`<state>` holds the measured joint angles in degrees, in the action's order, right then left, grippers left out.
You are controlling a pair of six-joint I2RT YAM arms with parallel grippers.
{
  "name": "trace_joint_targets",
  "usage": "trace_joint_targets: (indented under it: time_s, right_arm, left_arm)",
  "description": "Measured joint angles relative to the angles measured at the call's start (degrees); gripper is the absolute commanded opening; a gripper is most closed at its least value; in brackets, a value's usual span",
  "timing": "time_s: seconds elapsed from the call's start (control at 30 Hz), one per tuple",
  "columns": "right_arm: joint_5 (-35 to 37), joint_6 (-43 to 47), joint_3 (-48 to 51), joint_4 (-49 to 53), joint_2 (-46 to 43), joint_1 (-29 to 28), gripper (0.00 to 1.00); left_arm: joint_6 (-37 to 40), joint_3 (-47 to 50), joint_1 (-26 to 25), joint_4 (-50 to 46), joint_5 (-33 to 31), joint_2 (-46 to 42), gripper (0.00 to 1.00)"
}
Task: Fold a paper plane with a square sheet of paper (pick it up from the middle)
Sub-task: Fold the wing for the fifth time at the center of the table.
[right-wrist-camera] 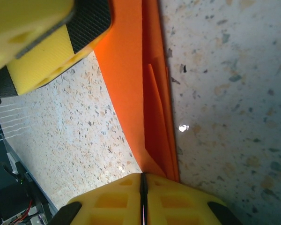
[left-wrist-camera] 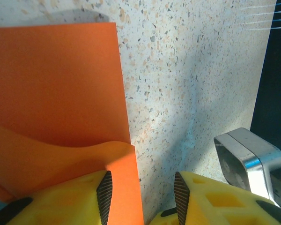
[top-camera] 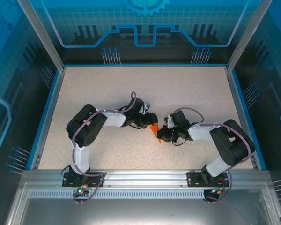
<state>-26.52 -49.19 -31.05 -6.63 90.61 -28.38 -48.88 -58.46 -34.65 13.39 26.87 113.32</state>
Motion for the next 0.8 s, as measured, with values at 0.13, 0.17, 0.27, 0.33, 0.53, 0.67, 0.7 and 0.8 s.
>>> trace_joint_targets:
  time_s: [0.13, 0.17, 0.27, 0.33, 0.53, 0.67, 0.7, 0.8]
  right_arm:
    - [-1.6, -0.28, 1.4, -3.26, 0.55, 0.44, 0.1]
    - [-1.79, -0.28, 1.57, -3.54, 0.55, 0.44, 0.09]
    - [-1.81, -0.26, 1.86, -3.87, 0.28, 0.59, 0.1]
    - [-1.79, -0.2, 2.1, -3.37, -0.2, 0.57, 0.09]
    - [-1.77, 1.03, 3.04, 0.07, -2.71, 0.57, 0.09]
    - [-1.77, 2.21, 3.39, 1.73, -3.43, 0.55, 0.09]
    - [-1.73, 2.45, 3.37, 1.99, -3.5, 0.52, 0.09]
    - [-0.9, 3.54, 2.99, 3.63, -3.8, 0.26, 0.08]
  left_arm:
    - [0.44, -0.02, 0.0, -0.04, 0.02, 0.0, 0.43]
    - [0.61, -0.02, 0.0, -0.04, 0.02, 0.0, 0.43]
    - [0.83, -0.02, 0.0, -0.07, 0.07, 0.02, 0.43]
    - [0.85, -0.02, 0.0, -0.07, 0.04, 0.02, 0.43]
    - [0.85, -0.02, 0.0, -0.07, 0.04, 0.02, 0.42]
    - [0.85, -0.02, 0.0, -0.07, 0.04, 0.04, 0.42]
    - [0.85, -0.02, 0.0, -0.07, 0.04, 0.07, 0.42]
    - [0.85, -0.02, 0.0, -0.09, 0.04, 0.07, 0.42]
